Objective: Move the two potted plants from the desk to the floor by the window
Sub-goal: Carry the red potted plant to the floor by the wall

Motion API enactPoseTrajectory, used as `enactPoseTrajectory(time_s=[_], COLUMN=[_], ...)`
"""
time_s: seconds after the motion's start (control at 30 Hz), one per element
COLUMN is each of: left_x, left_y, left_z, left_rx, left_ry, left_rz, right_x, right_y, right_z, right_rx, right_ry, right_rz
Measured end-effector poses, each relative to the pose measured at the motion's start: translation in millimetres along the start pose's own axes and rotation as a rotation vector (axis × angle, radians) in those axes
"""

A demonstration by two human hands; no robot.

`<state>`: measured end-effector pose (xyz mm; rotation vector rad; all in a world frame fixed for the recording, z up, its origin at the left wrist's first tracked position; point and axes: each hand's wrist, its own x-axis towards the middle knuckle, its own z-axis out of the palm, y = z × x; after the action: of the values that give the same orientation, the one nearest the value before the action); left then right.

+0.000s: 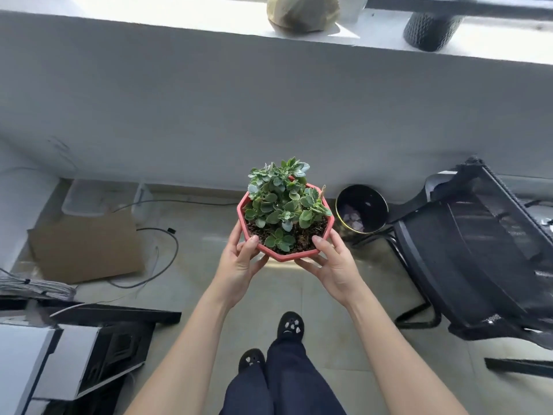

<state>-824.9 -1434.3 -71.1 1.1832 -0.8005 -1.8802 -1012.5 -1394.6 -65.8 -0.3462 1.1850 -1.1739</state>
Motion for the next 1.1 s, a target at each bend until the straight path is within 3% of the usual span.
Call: enactPoseTrajectory(time_s=[0.53,1.1], left_x=[171.3,352.9], left_y=[-72.2,-254.0], left_z=[-32.5,-138.6], left_rx=[-0.057,-0.072], left_ry=[0.064,0.074], left_rz=[-0.034,-0.044], right_x=[181.1,375.9], right_y=[36.0,210.7], right_z=[-49.8,-134.6], right_rx=[0.047,0.085], right_ry=[0.018,0.047], right_rz=[0.091,0.057])
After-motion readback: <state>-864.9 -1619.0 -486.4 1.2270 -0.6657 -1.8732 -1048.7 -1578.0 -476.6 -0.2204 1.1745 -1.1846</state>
